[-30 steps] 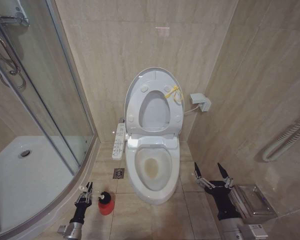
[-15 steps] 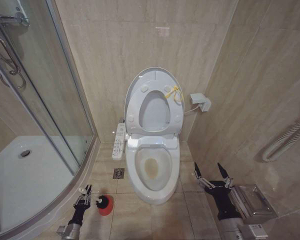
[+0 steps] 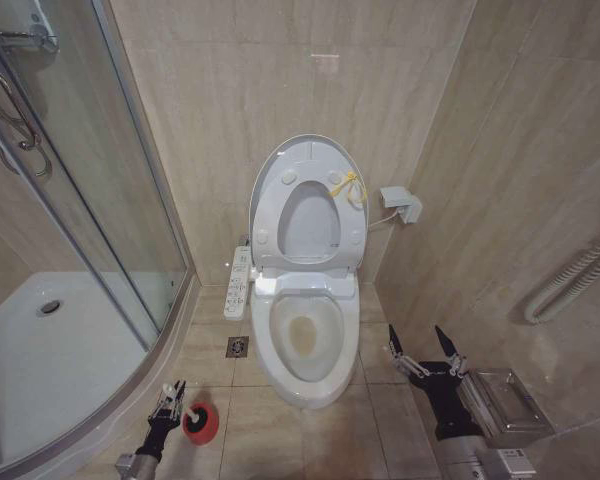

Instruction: Open the toilet lid, clean the toilet bowl with a toilet brush, close the toilet lid, and flush.

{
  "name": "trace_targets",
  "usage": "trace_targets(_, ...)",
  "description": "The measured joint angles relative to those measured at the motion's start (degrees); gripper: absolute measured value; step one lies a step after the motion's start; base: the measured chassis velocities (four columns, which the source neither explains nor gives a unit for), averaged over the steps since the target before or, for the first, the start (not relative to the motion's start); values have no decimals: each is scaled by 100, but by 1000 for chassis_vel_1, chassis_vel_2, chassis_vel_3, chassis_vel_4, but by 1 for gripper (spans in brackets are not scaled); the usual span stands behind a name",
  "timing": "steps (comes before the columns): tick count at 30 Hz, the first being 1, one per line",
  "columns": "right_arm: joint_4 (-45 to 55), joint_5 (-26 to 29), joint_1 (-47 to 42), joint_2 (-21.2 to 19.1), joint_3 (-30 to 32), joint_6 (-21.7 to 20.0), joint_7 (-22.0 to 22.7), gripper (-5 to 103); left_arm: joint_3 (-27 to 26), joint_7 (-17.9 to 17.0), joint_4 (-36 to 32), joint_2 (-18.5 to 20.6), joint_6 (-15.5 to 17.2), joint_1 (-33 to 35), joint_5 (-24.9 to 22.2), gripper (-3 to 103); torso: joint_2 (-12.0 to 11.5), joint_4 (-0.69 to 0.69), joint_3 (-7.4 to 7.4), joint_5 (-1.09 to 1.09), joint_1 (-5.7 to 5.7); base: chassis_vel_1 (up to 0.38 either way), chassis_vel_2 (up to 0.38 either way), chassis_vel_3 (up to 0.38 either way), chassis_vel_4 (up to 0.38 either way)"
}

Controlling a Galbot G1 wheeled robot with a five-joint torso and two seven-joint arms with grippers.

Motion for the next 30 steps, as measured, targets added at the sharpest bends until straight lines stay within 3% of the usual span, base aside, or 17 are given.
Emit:
trace_targets(3,0,0,0,0,0,0,0,100,-40,-77,59,2,-19,25,375,18,1,-1,-1,2,-1,0,0,0,0)
trace_targets(7,0,0,0,0,0,0,0,100,-76,-102,69,2,-24,89,481,18,1,0,-1,3,-1,0,0,0,0)
trace_targets(19,0,0,0,0,0,0,0,100,-132,-242,-131,-28,-2,234,434,18,0,1,1,0,0,0,0,0,0)
trace_targets(20,0,0,-3,0,0,0,0,100,-112,-278,-183,-44,41,287,436,18,-2,6,4,-13,2,0,0,0,0)
trace_targets(21,1,1,2,1,0,1,0,100,-114,-298,-226,-43,46,294,439,34,-2,-1,3,-9,2,0,0,0,0)
trace_targets(24,1,0,0,0,0,1,0,100,-128,-315,-283,-31,43,321,467,34,-2,-1,1,0,1,0,0,0,0)
trace_targets(27,0,0,0,0,0,0,0,100,-148,-320,-366,-23,42,377,497,34,-2,0,1,-6,1,0,0,0,0)
trace_targets(28,0,0,0,0,0,0,0,100,-180,-321,-412,-13,40,410,513,61,-2,-1,1,-2,1,0,0,0,0)
trace_targets(30,0,0,0,0,0,0,0,100,-211,-321,-465,-2,38,454,548,61,-2,1,1,1,1,0,0,0,0)
